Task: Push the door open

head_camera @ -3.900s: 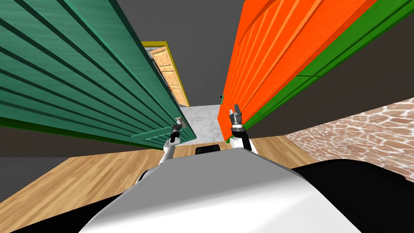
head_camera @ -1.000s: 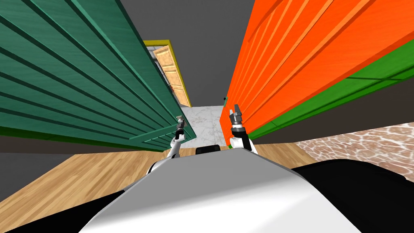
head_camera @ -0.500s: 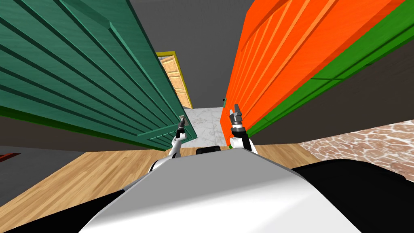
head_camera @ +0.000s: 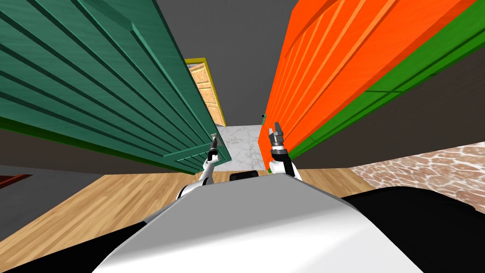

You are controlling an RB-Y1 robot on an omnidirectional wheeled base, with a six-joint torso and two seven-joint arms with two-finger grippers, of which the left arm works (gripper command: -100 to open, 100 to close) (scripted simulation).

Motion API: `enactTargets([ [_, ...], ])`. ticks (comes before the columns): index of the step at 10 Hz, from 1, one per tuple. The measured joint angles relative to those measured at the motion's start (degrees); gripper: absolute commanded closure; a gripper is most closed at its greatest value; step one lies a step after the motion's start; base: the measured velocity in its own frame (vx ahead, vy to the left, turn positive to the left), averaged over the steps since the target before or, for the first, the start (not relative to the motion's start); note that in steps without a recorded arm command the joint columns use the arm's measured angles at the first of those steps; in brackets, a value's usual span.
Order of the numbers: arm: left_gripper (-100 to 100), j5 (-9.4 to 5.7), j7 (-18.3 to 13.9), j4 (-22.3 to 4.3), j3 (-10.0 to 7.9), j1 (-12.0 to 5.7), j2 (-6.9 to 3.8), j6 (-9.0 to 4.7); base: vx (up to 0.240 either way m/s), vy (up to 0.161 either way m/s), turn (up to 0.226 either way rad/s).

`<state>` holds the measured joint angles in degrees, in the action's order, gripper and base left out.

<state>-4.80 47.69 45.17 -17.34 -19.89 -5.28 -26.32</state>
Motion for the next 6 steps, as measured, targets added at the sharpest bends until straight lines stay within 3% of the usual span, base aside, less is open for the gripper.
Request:
enactTargets([
  [6, -100, -2.72, -8.4, -0.5, 0.66, -1.19, 1.12, 0.28, -0.052, 0.006, 0.019],
])
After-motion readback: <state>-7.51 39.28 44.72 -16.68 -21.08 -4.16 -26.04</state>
